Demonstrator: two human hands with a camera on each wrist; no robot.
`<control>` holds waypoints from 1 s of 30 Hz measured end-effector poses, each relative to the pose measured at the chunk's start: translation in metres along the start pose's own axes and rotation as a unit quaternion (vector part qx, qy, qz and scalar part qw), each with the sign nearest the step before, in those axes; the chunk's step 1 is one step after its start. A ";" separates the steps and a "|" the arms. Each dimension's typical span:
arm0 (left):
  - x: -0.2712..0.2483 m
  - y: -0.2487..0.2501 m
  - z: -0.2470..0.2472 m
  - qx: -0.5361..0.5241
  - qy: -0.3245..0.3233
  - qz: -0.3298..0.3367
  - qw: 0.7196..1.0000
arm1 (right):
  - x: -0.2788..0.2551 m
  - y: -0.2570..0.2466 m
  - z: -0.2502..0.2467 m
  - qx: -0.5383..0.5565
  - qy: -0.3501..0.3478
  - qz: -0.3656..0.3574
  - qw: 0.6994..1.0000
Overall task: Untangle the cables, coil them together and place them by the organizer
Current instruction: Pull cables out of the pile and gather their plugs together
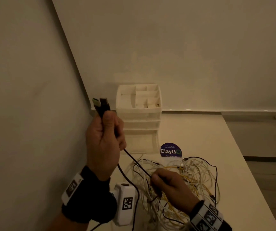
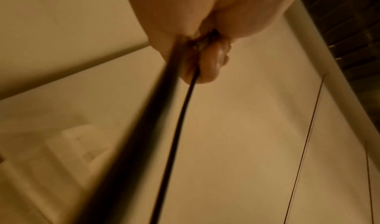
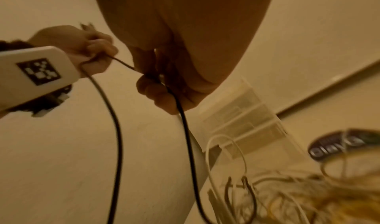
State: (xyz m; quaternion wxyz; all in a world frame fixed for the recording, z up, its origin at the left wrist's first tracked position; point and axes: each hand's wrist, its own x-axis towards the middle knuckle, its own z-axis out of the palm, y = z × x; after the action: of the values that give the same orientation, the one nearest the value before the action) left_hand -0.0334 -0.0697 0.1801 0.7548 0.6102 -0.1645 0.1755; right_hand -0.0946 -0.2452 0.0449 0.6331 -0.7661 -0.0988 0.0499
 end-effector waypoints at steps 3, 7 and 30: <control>0.001 -0.002 -0.008 0.005 0.015 -0.010 1.000 | -0.002 0.017 -0.003 0.020 -0.003 0.019 1.000; -0.011 -0.015 -0.019 0.143 -0.081 -0.033 0.986 | 0.001 0.019 -0.011 0.031 0.075 0.048 0.996; -0.028 -0.048 0.033 0.306 -0.171 0.055 0.935 | -0.006 -0.051 -0.024 0.083 0.168 -0.062 0.980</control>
State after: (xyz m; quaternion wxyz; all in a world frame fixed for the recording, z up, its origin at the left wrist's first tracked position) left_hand -0.0370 -0.1133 0.1327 0.4815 0.8223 -0.2628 0.1516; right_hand -0.0997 -0.2600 0.0987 0.7037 -0.7009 -0.0338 -0.1112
